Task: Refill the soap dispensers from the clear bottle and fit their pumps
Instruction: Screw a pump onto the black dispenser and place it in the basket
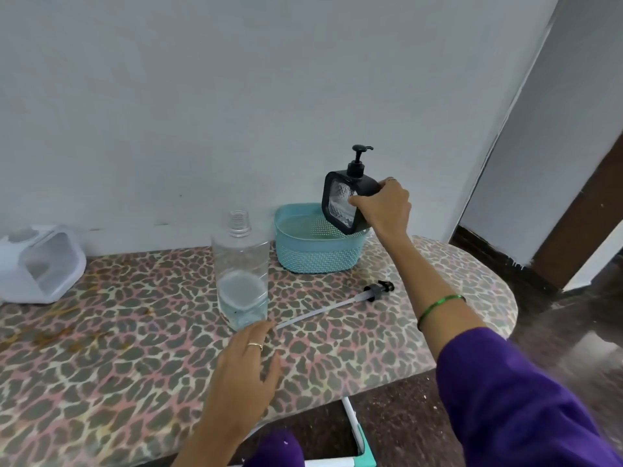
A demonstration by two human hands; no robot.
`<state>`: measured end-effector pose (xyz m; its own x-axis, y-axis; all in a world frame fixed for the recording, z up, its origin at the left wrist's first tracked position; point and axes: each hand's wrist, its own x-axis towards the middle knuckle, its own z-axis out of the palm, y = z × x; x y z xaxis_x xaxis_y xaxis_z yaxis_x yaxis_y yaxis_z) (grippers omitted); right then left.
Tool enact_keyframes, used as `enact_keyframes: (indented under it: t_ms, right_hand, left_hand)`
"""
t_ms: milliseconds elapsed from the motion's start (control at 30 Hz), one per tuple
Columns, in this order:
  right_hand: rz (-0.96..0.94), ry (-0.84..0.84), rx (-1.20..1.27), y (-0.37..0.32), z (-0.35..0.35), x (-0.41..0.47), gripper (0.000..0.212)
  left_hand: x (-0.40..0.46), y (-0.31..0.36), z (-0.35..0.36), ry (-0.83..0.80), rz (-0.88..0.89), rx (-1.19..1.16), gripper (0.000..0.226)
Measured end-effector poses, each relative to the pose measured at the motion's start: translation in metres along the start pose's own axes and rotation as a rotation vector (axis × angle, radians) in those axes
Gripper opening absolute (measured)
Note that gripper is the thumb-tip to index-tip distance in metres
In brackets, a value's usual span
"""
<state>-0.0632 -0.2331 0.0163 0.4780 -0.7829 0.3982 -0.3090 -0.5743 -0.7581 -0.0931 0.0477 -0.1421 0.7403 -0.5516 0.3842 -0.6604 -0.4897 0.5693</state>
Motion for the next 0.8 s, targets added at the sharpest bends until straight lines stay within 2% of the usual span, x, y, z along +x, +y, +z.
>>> enact_keyframes:
  t_ms: [67, 233, 533, 800]
  right_hand:
    - [0.003, -0.002, -0.041, 0.003, 0.011, 0.000, 0.038]
    - [-0.008, 0.003, -0.135, 0.008, 0.033, 0.003, 0.033]
    - [-0.003, 0.003, -0.304, 0.018, 0.054, 0.001, 0.036]
    - [-0.028, -0.001, -0.398, 0.025, 0.065, 0.000, 0.046]
  left_hand:
    - [-0.002, -0.005, 0.005, 0.023, 0.052, 0.067, 0.042]
    - [0.003, -0.005, 0.007, 0.027, 0.037, 0.110, 0.044]
    - [0.001, -0.007, 0.010, 0.005, 0.097, 0.192, 0.046]
    - [0.002, -0.006, 0.011, 0.048, 0.070, 0.194, 0.052]
